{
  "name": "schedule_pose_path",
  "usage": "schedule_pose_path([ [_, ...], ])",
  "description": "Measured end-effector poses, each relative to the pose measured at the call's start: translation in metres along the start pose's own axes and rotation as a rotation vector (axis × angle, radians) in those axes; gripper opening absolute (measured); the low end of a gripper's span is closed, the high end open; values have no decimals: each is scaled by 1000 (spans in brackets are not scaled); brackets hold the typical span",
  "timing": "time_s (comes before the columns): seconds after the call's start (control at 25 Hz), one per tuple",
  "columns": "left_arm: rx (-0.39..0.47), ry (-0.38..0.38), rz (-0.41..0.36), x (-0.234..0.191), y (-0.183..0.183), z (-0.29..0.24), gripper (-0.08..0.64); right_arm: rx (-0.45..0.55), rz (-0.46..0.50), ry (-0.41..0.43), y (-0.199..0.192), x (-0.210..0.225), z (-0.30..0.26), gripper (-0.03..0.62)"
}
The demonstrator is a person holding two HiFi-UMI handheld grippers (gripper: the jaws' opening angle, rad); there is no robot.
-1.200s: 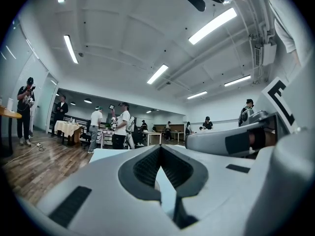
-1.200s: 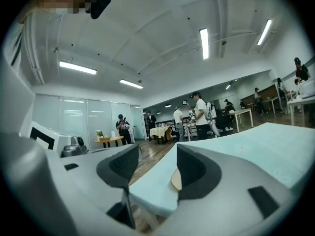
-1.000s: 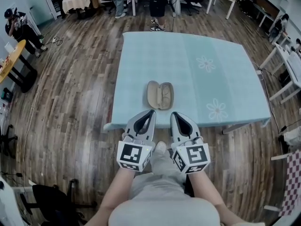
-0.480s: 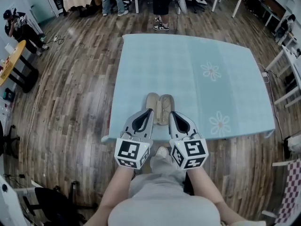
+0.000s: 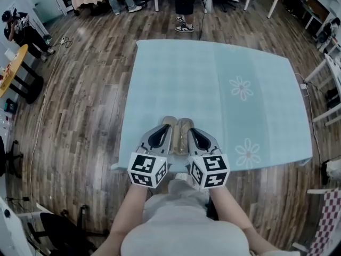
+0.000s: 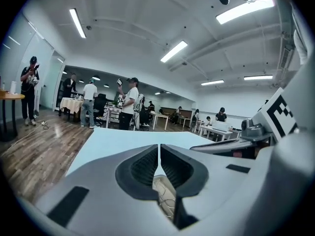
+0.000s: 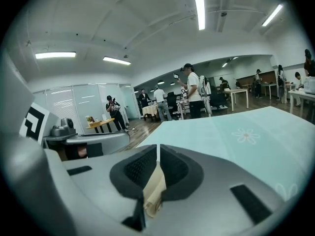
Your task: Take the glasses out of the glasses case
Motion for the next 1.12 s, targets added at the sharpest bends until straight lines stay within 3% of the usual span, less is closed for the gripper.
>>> schedule_pose_path([
  [0.24, -144, -20, -25, -10, -15, -22, 8, -60, -22, 6, -4, 16, -26, 75],
  [0.48, -151, 21, -48, -21, -19, -30, 8, -132, -32, -2, -16, 24, -38, 107],
  [0.88, -183, -7, 39, -46, -33, -25, 6, -314, -48, -51, -58, 12, -57, 102],
  [1.12, -218, -68, 40, -63, -38, -32, 6, -440, -78, -114, -83, 9, -74, 101],
])
Point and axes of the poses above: the fingertips, and each gripper's own axes: z backward along the fingers, x to its right, y out of its top, the point moved 3 cm from there along z, backward along the fingers, and after that the axes turned 2 degrees about y, right-handed, at the moved point
